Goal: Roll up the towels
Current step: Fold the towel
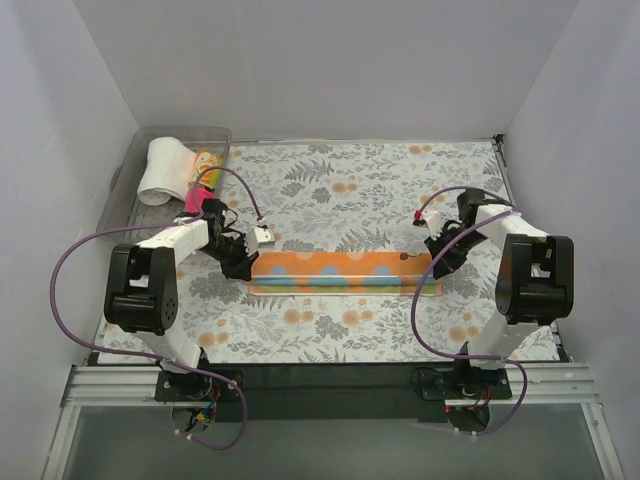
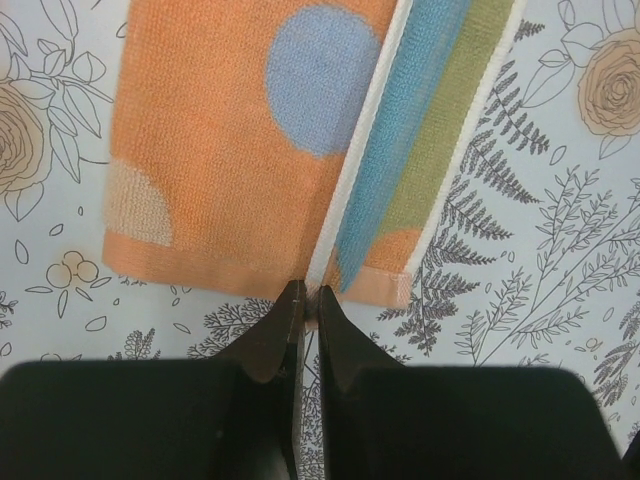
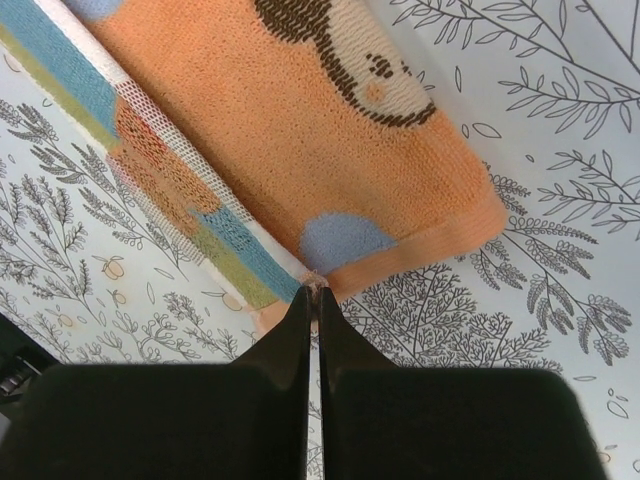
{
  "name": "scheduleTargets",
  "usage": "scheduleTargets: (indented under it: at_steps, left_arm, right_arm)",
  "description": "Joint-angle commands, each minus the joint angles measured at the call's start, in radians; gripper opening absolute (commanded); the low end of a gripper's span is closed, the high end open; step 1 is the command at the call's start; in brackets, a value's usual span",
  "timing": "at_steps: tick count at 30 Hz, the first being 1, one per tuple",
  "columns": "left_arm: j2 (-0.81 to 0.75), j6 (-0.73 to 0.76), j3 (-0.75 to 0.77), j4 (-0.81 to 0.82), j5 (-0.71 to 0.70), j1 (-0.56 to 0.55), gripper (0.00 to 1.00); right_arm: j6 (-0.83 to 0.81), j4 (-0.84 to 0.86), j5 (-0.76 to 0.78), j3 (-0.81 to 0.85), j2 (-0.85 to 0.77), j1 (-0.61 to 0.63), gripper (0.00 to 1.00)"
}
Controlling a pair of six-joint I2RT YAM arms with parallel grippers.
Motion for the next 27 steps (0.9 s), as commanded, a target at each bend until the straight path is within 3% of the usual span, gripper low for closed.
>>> scheduleTargets:
  at_steps: [1, 8, 17, 27]
  left_arm:
    - [0.002, -0.003, 0.007, 0.040, -0.095, 0.013, 0.00]
    - [-0.007, -0.003, 0.027, 0.023, -0.079, 0.013, 0.00]
    - [-0.059, 0.032, 0.139, -0.118, -0.036, 0.013, 0.00]
    - [-0.087, 0.074, 0.067, -0.135, -0.058, 0.013, 0.00]
  right_arm:
    - [-0.016, 0.025, 0.084, 0.017, 0.018, -0.012, 0.01]
    - [0.000, 0.005, 0.067, 0.052, 0.005, -0.006, 0.01]
    - [-0.019, -0.066, 0.067, 0.103, -0.056, -0.006, 0.01]
    - [-0.060, -0.066, 0.084, 0.011, -0.078, -0.006, 0.01]
